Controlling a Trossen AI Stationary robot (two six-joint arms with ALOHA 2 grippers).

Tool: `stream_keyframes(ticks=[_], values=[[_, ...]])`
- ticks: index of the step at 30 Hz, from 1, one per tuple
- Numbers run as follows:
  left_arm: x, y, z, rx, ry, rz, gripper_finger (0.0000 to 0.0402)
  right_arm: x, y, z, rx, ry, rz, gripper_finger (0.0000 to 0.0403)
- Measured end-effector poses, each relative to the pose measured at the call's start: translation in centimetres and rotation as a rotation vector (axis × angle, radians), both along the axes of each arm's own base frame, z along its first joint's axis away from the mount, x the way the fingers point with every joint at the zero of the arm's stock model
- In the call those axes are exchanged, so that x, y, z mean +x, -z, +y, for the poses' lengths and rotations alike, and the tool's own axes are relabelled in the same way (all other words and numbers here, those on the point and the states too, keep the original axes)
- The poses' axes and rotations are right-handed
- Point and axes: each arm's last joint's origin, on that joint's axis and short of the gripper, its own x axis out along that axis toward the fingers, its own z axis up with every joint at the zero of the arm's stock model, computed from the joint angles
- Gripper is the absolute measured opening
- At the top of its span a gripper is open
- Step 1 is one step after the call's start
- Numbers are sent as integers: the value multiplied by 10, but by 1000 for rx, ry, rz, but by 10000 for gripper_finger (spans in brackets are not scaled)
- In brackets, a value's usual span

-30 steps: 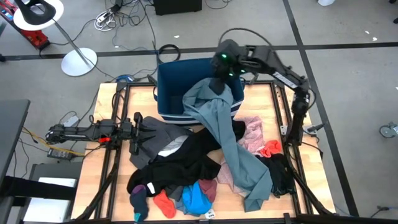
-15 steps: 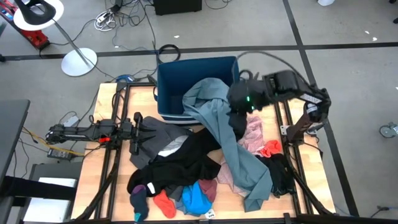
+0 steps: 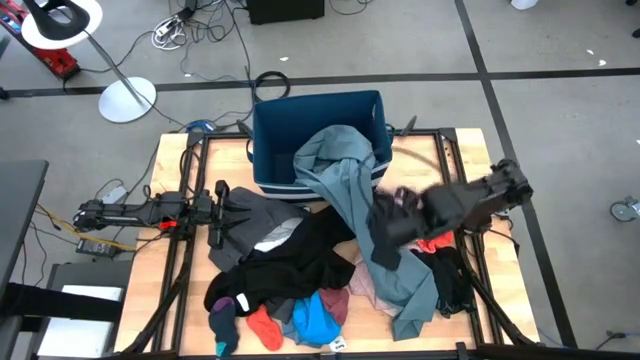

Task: Sort clothes
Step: Put the blue pants into the laundry bin

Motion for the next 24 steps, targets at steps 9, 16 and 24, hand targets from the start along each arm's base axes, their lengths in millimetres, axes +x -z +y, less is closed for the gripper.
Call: stream_keyframes(ticks=[9,16,24], values=[[0,0,0,0,-1,-1,124,-23,77,42,-115,172,132,153],[0,0,0,0,0,-1,124,-25,126,63,-38,219,58,153],[0,0,0,0,0,-1,124,-20,155,69,44,233,-22,152]])
